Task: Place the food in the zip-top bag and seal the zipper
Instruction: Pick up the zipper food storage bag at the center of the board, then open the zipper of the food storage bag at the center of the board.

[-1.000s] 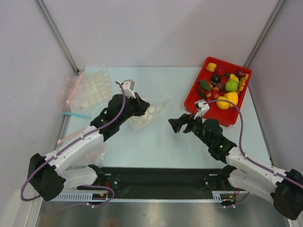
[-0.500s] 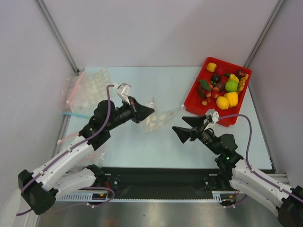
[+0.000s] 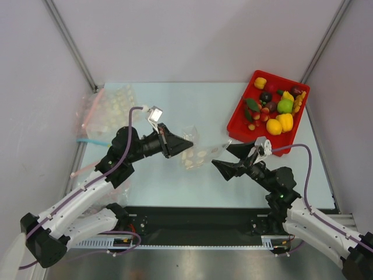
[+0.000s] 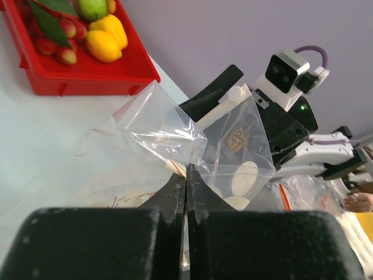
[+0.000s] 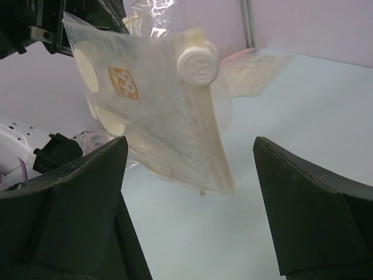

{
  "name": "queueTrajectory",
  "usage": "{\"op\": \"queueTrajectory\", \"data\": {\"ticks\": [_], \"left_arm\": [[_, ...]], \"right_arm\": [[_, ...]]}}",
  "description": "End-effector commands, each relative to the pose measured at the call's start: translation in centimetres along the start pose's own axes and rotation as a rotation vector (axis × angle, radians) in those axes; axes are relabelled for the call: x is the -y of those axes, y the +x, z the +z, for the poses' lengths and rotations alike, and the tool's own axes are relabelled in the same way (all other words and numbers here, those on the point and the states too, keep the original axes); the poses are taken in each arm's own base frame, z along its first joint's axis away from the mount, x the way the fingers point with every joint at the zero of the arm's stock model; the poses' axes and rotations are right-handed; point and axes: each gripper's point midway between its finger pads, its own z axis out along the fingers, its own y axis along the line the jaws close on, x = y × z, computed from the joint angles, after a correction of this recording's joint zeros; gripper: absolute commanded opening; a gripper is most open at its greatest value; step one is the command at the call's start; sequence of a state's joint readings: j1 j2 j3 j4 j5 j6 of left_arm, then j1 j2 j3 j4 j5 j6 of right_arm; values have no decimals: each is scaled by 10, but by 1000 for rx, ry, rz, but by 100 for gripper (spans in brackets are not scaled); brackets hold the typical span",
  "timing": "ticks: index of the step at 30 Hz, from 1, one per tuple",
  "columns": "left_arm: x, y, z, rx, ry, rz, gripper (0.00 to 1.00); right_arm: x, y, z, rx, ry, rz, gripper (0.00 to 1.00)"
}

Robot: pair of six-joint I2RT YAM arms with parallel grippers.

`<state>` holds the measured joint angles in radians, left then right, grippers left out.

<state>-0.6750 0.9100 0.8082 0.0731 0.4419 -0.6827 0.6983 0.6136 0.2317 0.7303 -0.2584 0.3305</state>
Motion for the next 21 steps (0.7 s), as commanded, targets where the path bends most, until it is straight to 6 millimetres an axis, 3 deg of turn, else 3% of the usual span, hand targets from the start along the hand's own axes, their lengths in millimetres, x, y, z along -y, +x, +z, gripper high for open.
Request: {"op": "queueTrajectory", "data": {"ticks": [1, 6, 9, 10, 12, 13, 16, 18, 21], "left_arm": [[25, 3, 1, -41, 132, -22, 0], [22, 6, 5, -54, 126, -40, 0], [7, -1, 6, -9, 40, -24, 0], [-1, 1, 5, -13, -2, -13, 0], [-14, -8, 3, 37, -86, 7, 0], [-22, -10, 1, 52, -125, 17, 0], [-41, -19, -6, 125, -231, 29, 0], [-59, -21, -12, 162, -324, 28, 0], [-75, -23, -17, 176, -413, 36, 0]], "right_arm": [[-6, -23, 1, 63, -20, -54, 94], [-13, -24, 1, 53, -56, -65, 88], [-15, -24, 3, 37, -62, -57, 73], [-15, -22, 5, 30, -66, -53, 62], [-17, -21, 6, 21, -76, -43, 51], [-17, -19, 7, 16, -75, -38, 36], [-19, -15, 11, -5, -83, -19, 10], [-22, -10, 14, -28, -93, -9, 0], [-26, -1, 18, -60, -103, 2, 0]]}}
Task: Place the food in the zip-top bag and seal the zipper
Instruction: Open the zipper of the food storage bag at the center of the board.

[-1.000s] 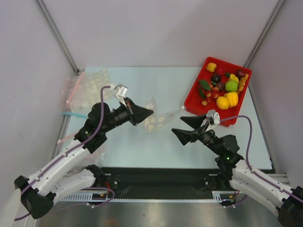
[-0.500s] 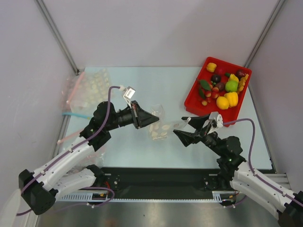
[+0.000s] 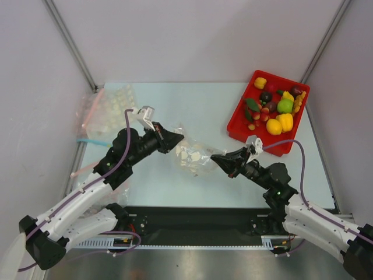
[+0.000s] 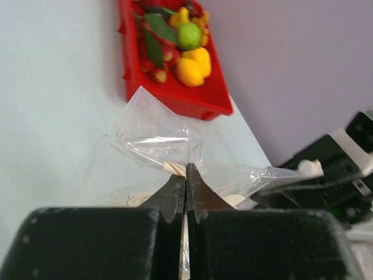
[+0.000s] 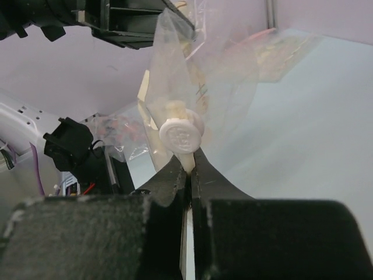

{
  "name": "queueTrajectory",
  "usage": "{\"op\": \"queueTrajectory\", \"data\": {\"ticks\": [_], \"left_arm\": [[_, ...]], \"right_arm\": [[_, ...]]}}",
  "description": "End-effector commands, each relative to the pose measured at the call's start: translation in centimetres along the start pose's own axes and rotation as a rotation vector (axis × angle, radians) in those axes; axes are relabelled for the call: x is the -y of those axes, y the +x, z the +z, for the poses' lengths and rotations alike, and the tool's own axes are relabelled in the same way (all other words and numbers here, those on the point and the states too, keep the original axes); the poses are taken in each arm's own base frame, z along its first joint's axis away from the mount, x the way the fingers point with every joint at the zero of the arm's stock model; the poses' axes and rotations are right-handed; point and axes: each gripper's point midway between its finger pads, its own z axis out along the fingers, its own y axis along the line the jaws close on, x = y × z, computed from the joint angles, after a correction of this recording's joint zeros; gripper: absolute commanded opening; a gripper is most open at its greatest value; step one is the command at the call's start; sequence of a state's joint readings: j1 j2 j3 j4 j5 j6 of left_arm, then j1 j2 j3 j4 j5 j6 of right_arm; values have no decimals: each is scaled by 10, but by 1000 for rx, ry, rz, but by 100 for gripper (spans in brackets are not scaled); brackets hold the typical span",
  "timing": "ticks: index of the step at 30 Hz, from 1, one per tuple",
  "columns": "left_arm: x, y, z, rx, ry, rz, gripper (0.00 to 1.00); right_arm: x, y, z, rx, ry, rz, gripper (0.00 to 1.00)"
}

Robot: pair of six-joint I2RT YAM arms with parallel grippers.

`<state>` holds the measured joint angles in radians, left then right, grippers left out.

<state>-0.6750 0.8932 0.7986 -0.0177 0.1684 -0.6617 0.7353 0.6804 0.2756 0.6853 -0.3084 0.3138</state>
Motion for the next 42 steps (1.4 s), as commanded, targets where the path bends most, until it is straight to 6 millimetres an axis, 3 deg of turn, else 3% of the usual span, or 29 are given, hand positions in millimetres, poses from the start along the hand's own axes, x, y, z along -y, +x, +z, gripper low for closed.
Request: {"op": "queueTrajectory", "data": {"ticks": [1, 3, 5, 6, 8, 10, 15, 20, 22, 24, 26, 29, 33, 35, 42], "left_arm": [[-36, -17, -3, 101, -199, 43, 0], [-44, -20, -4, 103, -241, 72, 10], [-53, -22, -4, 108, -291, 95, 26], [-55, -24, -6, 105, -314, 105, 43], [-67, -27, -6, 115, -383, 125, 58], [-79, -24, -3, 109, -432, 145, 62], [-108, -4, 20, 15, -550, 202, 66], [-106, -10, 20, 27, -653, 307, 69], [-95, -9, 22, 39, -623, 342, 70], [-72, 5, 34, -12, -478, 389, 71], [-52, 15, 45, -22, -349, 426, 89], [-30, 40, 59, -95, -229, 534, 94], [-20, 61, 73, -161, -162, 624, 93], [-13, 68, 79, -170, -109, 658, 88], [-21, 104, 101, -270, -102, 821, 87]], "right_arm": [[-13, -16, 12, 18, -41, -11, 0], [-3, -12, 18, -11, 33, 13, 0], [9, -16, 23, -14, 118, 56, 0], [31, -7, 22, -37, 238, 83, 0], [59, -12, 22, -9, 408, 155, 0], [85, 4, 18, -67, 528, 208, 0], [123, 19, 12, -106, 739, 366, 0], [154, 36, -10, -90, 973, 440, 0], [162, 32, -13, -63, 1046, 478, 0], [167, 43, -21, -104, 1107, 485, 0], [171, 45, -25, -101, 1142, 496, 0], [175, 46, -30, -87, 1165, 528, 0], [172, 42, -29, -71, 1145, 584, 0], [169, 40, -29, -67, 1134, 606, 0], [159, 35, -25, -61, 1095, 652, 0]]}}
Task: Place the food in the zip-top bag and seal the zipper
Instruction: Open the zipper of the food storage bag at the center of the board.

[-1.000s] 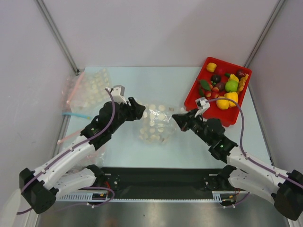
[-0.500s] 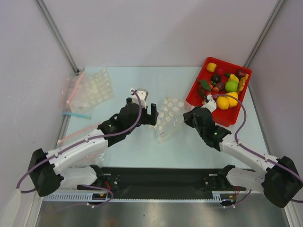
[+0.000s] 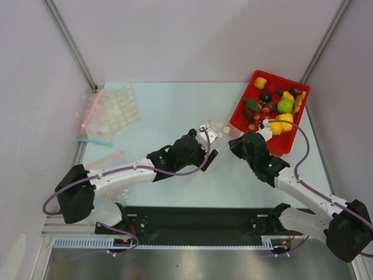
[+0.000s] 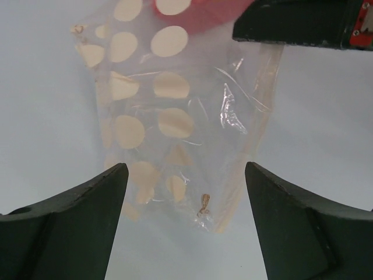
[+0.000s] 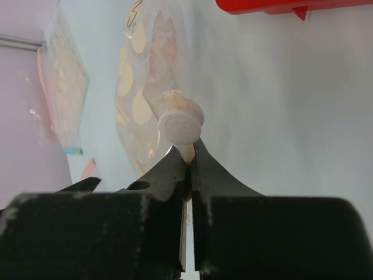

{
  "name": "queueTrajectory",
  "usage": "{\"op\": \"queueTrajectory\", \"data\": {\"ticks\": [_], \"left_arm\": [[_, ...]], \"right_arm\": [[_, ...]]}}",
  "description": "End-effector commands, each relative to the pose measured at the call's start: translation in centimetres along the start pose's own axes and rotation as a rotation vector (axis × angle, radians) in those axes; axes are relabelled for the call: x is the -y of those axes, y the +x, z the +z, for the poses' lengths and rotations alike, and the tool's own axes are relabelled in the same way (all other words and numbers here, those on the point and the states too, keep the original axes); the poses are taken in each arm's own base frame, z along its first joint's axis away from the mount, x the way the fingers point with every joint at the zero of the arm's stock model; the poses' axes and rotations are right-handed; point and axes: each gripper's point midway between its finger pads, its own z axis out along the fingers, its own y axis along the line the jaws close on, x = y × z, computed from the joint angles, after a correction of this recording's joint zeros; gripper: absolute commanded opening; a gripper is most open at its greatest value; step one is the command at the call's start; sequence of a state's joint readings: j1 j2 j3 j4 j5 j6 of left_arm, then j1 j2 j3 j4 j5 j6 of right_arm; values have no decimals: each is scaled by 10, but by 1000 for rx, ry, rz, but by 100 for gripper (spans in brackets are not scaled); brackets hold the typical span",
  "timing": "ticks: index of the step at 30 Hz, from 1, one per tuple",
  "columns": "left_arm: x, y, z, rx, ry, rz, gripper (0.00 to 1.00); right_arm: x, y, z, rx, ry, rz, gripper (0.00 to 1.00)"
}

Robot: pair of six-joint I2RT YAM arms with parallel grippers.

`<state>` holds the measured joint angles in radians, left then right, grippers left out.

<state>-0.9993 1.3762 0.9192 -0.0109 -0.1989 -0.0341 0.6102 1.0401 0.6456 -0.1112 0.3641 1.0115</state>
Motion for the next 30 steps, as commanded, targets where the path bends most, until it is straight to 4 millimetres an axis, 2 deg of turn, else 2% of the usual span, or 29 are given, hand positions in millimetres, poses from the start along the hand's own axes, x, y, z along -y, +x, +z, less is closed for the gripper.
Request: {"op": "queueTrajectory", "data": {"ticks": [1, 6, 9, 12, 13, 14, 17, 21, 27, 30], "left_arm": [[15, -26, 10, 59, 23, 118, 88], [34, -19, 24, 17, 44, 174, 87], [42, -19, 29, 12, 62, 188, 81], [45, -17, 31, 7, 66, 193, 69], [45, -17, 32, 5, 67, 192, 59], [46, -15, 33, 1, 70, 195, 55], [46, -9, 36, -34, 69, 198, 45], [48, 2, 47, -78, 62, 205, 42], [49, 1, 50, -88, 61, 196, 38], [52, -4, 45, -72, 79, 179, 49]], "right_arm": [[-19, -13, -7, 15, -41, 53, 0], [-19, -12, -8, 13, -42, 56, 0], [-19, -11, -7, 9, -42, 57, 0], [-18, -11, -6, 11, -40, 57, 0], [-19, -11, -6, 8, -41, 56, 0], [-18, -10, -6, 8, -41, 56, 0], [-20, -10, -7, 7, -48, 57, 0], [-19, -10, -7, 9, -46, 58, 0], [-19, -11, -7, 11, -46, 57, 0], [-19, -11, -7, 12, -49, 60, 0]]}}
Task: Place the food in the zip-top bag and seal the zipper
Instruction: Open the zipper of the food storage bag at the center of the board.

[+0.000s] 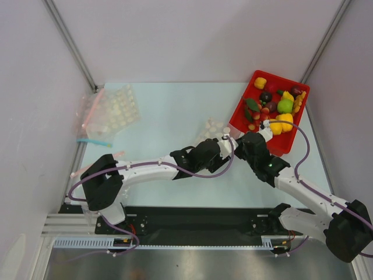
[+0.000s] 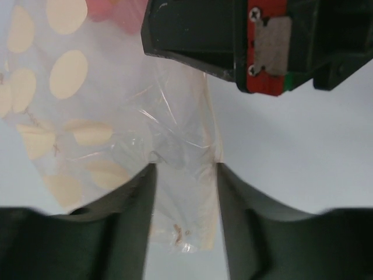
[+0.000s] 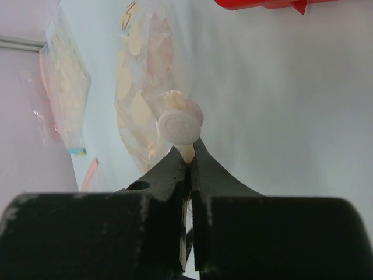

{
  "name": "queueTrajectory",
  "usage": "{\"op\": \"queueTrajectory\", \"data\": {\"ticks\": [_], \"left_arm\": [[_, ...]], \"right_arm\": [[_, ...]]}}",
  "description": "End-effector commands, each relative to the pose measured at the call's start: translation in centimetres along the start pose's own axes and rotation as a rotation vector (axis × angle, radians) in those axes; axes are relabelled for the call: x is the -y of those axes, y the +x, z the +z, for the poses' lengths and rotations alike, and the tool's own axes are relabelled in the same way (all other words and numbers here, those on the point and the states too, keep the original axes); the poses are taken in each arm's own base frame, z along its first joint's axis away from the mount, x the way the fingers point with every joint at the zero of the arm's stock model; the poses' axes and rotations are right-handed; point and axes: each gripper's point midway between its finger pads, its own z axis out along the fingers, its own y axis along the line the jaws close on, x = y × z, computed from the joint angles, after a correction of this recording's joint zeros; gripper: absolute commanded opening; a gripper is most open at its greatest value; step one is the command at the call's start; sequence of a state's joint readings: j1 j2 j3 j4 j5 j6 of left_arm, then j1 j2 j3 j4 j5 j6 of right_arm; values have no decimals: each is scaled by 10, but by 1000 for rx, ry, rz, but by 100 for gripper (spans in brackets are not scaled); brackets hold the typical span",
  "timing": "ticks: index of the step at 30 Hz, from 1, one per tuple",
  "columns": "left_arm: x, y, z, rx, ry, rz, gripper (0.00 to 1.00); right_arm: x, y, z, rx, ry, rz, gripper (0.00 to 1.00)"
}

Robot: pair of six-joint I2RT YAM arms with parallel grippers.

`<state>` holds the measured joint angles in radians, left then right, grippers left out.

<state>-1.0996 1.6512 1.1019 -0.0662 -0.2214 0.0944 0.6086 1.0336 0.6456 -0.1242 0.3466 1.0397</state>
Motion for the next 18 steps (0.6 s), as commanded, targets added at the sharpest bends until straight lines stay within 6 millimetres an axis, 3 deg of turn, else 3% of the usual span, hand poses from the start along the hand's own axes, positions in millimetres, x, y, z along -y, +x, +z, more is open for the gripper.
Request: {"op": "queueTrajectory", "data": {"ticks": [1, 6, 9, 12, 13, 16, 18], "left_arm": [[2, -27, -11, 72, 20, -31, 58], [5, -26, -9, 68, 31, -36, 53], [5, -23, -4, 41, 24, -32, 38], [0, -23, -5, 31, 1, -34, 13], [-1, -22, -6, 29, -2, -33, 0], [-3, -25, -12, 44, -9, -44, 0], [-6, -27, -14, 56, -14, -64, 0]], "right_arm": [[-19, -13, -5, 27, -47, 32, 0], [-19, -13, -5, 28, -48, 33, 0], [-19, -13, -6, 26, -52, 33, 0], [-20, -12, -5, 26, -57, 29, 0], [-20, -12, -6, 26, -61, 30, 0], [-22, -13, -5, 29, -69, 27, 2], [-22, -15, -6, 38, -74, 21, 15]]}}
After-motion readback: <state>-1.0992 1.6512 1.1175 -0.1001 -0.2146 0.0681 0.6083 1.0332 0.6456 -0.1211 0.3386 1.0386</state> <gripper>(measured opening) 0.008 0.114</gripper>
